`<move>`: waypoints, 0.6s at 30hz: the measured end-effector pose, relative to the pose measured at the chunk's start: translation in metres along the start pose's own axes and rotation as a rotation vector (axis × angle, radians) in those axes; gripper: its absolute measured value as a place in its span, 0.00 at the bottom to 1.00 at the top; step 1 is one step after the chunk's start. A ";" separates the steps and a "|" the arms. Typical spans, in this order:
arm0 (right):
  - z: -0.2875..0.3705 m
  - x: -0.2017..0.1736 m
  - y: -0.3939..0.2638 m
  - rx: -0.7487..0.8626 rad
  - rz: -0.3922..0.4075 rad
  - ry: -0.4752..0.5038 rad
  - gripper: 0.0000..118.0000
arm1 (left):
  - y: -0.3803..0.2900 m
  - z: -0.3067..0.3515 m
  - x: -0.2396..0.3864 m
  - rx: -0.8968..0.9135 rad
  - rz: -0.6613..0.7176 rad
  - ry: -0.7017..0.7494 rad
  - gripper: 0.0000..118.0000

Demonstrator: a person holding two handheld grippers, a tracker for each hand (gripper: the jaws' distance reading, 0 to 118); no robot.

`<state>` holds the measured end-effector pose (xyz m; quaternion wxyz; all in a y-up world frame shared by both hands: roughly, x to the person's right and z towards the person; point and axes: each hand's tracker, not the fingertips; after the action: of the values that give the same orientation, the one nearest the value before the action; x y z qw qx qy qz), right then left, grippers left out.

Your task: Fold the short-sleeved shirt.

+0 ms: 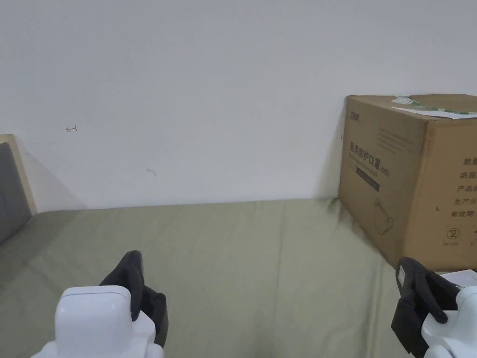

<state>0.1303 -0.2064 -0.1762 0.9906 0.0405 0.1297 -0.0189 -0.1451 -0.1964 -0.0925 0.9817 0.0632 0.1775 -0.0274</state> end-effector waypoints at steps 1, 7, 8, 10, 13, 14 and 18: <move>-0.001 0.000 0.001 -0.002 0.001 0.002 0.02 | 0.001 0.000 0.000 0.001 -0.002 -0.002 0.07; -0.004 -0.003 0.005 0.001 0.026 -0.013 0.70 | 0.005 0.000 -0.002 0.006 0.019 -0.024 1.00; -0.004 -0.004 0.005 -0.001 0.027 -0.015 0.88 | 0.003 0.002 -0.004 0.024 0.016 -0.017 1.00; -0.004 -0.005 0.004 0.003 0.028 -0.020 1.00 | 0.002 0.002 -0.006 0.036 0.010 -0.003 1.00; -0.001 -0.007 0.003 0.018 0.046 -0.020 1.00 | 0.005 0.000 -0.007 0.027 0.002 0.002 1.00; -0.001 -0.009 0.003 0.016 0.061 -0.022 1.00 | 0.004 0.000 -0.010 0.019 0.001 -0.009 1.00; -0.001 -0.010 0.001 0.011 0.063 -0.015 1.00 | 0.002 -0.002 -0.014 -0.003 0.005 -0.036 1.00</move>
<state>0.1209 -0.2052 -0.1742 0.9913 0.0499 0.1210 0.0114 -0.1589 -0.1941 -0.0895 0.9849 0.0618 0.1596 -0.0258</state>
